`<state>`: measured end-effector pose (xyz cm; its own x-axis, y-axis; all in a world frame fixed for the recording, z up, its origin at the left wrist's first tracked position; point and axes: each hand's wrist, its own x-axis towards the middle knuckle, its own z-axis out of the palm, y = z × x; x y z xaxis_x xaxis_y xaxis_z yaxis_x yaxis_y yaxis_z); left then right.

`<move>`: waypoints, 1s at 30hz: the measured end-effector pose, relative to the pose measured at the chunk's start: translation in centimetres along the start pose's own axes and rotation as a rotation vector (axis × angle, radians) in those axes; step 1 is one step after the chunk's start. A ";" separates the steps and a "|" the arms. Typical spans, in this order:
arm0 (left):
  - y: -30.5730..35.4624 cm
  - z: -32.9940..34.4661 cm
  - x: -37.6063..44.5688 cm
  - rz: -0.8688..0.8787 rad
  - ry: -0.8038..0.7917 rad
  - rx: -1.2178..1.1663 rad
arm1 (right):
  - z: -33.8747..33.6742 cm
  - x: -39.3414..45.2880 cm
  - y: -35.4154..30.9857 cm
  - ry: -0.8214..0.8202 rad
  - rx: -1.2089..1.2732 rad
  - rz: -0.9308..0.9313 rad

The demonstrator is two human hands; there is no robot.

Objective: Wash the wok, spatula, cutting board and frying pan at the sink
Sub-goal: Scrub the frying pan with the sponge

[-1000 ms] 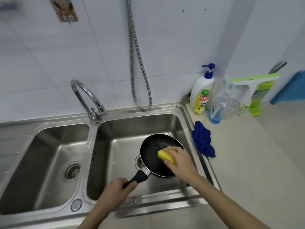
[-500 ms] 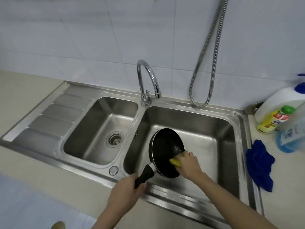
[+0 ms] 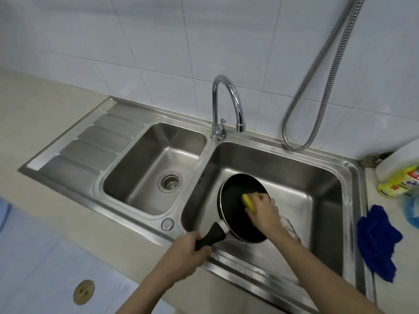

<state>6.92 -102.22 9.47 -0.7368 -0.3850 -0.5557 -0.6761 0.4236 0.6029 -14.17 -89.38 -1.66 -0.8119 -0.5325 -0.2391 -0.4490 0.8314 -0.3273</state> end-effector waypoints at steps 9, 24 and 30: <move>2.6 2.5 0.2 0.046 -0.067 -0.025 | -0.1 -0.6 -2.9 0.177 0.785 0.043; 3.8 1.2 0.3 -0.004 -0.118 -0.135 | 0.5 -0.7 -2.9 0.066 0.567 -0.154; 2.7 -0.8 -0.1 -0.003 -0.099 -0.081 | -0.3 1.0 1.1 0.007 -0.048 -0.073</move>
<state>5.14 -101.74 11.64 -0.7334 -0.3020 -0.6090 -0.6795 0.3533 0.6430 -15.55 -88.94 -1.96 -0.7788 -0.5913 -0.2095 -0.5247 0.7971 -0.2990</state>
